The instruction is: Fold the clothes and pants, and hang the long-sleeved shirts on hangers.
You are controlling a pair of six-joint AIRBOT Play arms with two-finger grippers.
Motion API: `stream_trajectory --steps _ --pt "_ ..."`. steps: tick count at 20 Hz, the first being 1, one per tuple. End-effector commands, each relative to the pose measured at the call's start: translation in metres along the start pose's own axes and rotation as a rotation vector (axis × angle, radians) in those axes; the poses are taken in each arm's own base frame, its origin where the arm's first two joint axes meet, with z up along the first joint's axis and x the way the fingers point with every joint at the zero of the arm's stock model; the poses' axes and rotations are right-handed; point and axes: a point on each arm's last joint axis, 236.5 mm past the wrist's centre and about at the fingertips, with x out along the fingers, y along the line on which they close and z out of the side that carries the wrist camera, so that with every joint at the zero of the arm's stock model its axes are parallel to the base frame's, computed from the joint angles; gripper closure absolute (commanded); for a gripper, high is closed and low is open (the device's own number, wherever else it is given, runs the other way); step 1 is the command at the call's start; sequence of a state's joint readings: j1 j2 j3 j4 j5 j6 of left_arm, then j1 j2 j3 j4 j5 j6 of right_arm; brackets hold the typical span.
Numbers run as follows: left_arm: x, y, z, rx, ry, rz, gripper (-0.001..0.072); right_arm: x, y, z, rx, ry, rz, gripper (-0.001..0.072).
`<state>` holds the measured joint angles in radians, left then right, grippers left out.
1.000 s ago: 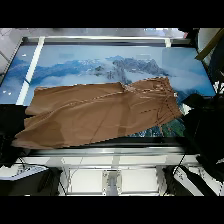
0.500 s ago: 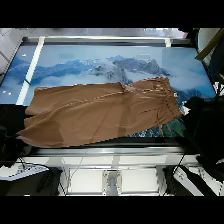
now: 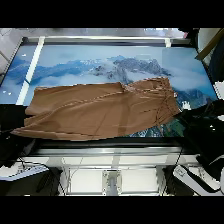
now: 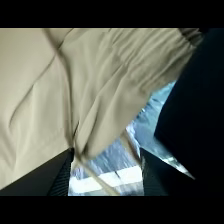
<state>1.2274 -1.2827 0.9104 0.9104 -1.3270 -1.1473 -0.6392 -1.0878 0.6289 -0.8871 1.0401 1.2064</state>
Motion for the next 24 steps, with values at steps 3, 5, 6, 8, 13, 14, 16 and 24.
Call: stream_trajectory --steps 3,5,6,8,13,14,16,24 --pt "-0.001 -0.002 0.003 0.012 -0.009 -0.004 0.0697 0.043 -0.015 0.014 0.090 -0.060 -0.014 0.0216" --pt "-0.002 -0.002 0.005 0.023 -0.015 -0.002 0.0697 0.046 -0.017 0.029 0.126 -0.120 -0.012 0.0216" --pt "-0.004 -0.003 0.008 0.040 -0.023 0.000 0.0697 0.046 -0.020 0.033 0.130 -0.138 -0.022 0.0216" --pt "-0.008 -0.008 0.015 0.063 -0.038 0.005 0.0697 0.049 -0.026 0.036 0.138 -0.152 -0.036 0.0215" --pt "-0.013 -0.037 0.036 0.172 -0.076 0.017 0.0697 0.056 -0.026 0.037 0.161 -0.145 -0.020 0.0325" --pt "-0.014 -0.044 0.039 0.196 -0.082 0.018 0.0697 0.053 -0.020 0.042 0.143 -0.154 -0.003 0.0576" --pt "-0.019 -0.058 0.048 0.236 -0.101 0.019 0.0697 0.039 -0.001 0.053 0.080 -0.167 0.033 0.0688" --pt "-0.064 -0.114 0.067 0.359 -0.160 0.026 0.0697 -0.101 0.070 0.065 -0.348 -0.224 -0.047 0.0689"
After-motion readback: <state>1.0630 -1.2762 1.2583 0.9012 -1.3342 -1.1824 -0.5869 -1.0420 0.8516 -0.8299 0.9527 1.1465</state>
